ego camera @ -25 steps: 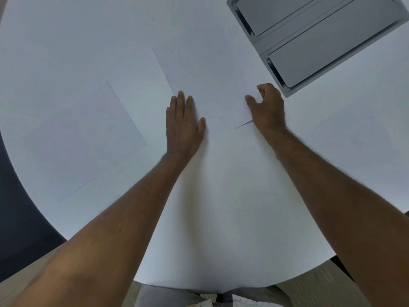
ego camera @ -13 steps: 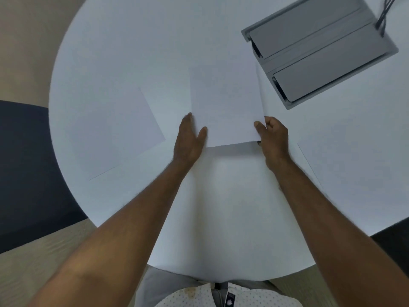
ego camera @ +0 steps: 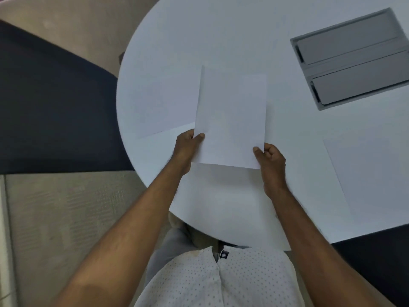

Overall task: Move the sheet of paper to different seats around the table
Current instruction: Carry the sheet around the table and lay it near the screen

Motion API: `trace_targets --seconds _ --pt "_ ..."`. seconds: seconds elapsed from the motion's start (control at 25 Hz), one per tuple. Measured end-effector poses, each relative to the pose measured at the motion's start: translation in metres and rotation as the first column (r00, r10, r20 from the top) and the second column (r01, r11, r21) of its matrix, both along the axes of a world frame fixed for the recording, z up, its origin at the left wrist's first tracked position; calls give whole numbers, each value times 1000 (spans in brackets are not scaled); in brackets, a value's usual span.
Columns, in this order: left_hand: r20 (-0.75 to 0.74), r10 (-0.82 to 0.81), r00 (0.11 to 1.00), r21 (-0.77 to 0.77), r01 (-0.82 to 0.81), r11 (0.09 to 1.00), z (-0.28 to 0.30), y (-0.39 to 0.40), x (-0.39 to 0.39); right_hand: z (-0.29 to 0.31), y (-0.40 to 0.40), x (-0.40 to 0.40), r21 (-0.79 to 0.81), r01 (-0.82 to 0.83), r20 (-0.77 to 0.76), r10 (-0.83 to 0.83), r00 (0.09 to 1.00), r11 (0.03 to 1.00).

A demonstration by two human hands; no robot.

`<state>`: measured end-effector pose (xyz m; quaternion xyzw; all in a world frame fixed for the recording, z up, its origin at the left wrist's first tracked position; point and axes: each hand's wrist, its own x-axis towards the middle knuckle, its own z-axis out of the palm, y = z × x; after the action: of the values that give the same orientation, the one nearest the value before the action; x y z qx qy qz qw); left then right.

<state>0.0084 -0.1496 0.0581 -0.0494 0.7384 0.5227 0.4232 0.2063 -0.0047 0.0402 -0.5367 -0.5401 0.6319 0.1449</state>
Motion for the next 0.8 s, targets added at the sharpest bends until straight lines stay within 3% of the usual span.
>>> trace_targets --seconds 0.32,0.8 --pt "-172 88 981 72 -76 994 57 -162 -45 39 -120 -86 -49 -185 -109 179 978 981" --pt "-307 423 852 378 -299 876 161 -451 -133 172 -368 -254 143 -408 -350 432 831 902"
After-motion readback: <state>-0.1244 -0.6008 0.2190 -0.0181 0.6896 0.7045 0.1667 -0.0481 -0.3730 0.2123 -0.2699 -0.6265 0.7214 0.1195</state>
